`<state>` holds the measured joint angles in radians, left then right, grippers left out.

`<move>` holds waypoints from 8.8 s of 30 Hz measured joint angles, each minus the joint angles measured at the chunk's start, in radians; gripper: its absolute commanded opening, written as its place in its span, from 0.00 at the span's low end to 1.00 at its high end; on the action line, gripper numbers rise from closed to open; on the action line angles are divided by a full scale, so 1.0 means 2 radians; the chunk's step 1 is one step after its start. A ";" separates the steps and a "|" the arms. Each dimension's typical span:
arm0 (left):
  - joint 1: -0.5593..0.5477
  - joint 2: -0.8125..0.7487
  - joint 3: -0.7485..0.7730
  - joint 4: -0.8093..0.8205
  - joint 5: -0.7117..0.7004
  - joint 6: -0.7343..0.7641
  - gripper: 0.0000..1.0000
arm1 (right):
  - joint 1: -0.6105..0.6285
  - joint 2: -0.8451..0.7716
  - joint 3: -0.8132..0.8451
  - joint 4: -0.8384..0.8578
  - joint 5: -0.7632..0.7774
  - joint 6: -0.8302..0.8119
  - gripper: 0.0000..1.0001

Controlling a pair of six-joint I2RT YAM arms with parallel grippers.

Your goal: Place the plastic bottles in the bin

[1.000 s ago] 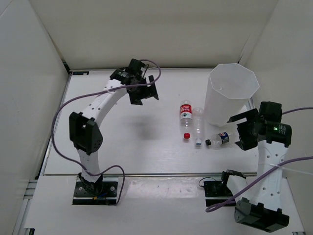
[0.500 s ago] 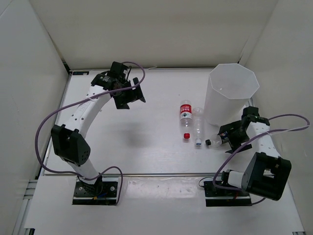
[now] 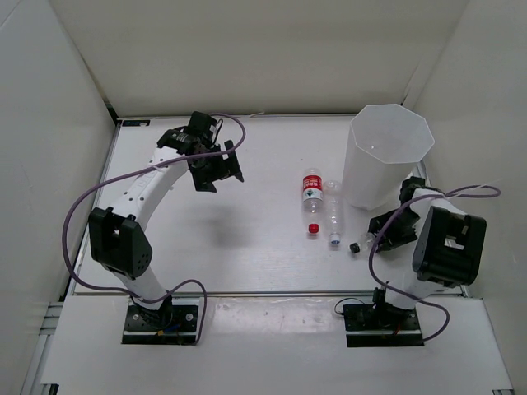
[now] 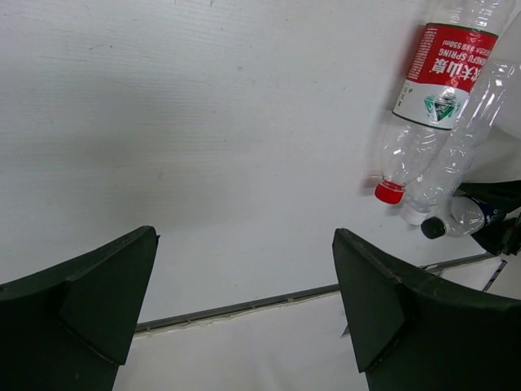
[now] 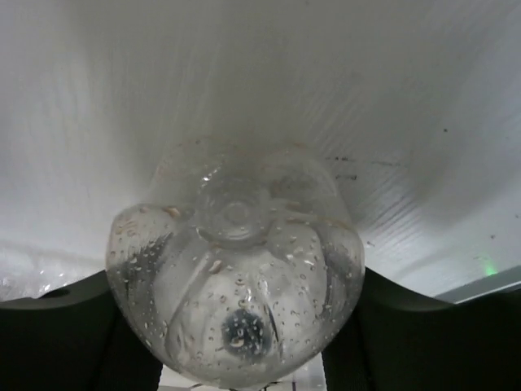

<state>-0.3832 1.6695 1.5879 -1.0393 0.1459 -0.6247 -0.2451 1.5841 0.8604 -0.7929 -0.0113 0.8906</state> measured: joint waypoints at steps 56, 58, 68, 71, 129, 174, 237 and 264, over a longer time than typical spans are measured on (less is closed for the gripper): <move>-0.140 0.350 0.284 0.138 0.147 0.065 1.00 | 0.114 -0.209 0.423 -0.075 0.094 -0.095 1.00; -0.140 0.369 0.285 0.134 0.143 0.074 1.00 | 0.108 -0.210 0.427 -0.079 0.093 -0.101 1.00; -0.142 0.408 0.311 0.130 0.165 0.089 1.00 | 0.076 -0.248 0.424 -0.103 0.084 -0.120 1.00; -0.142 0.411 0.311 0.131 0.171 0.090 1.00 | 0.070 -0.262 0.411 -0.108 0.083 -0.119 1.00; -0.222 0.375 0.497 0.511 0.022 0.036 0.89 | 0.068 -0.342 0.367 -0.157 0.108 -0.086 1.00; -0.112 0.092 -0.164 0.441 0.051 -0.016 1.00 | 0.068 -0.325 0.285 -0.126 0.004 -0.082 1.00; -0.152 0.340 0.048 0.440 0.373 -0.058 0.26 | 0.068 -0.334 0.247 -0.158 0.068 -0.138 1.00; -0.180 0.342 0.483 0.616 0.061 -0.015 0.18 | 0.068 -0.320 0.414 -0.236 0.039 -0.106 1.00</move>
<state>-0.7441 2.3531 2.5546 0.1921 0.2676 -0.6544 -0.1101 0.9440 1.6886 -1.2640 0.0677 0.6785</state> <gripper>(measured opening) 0.614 0.998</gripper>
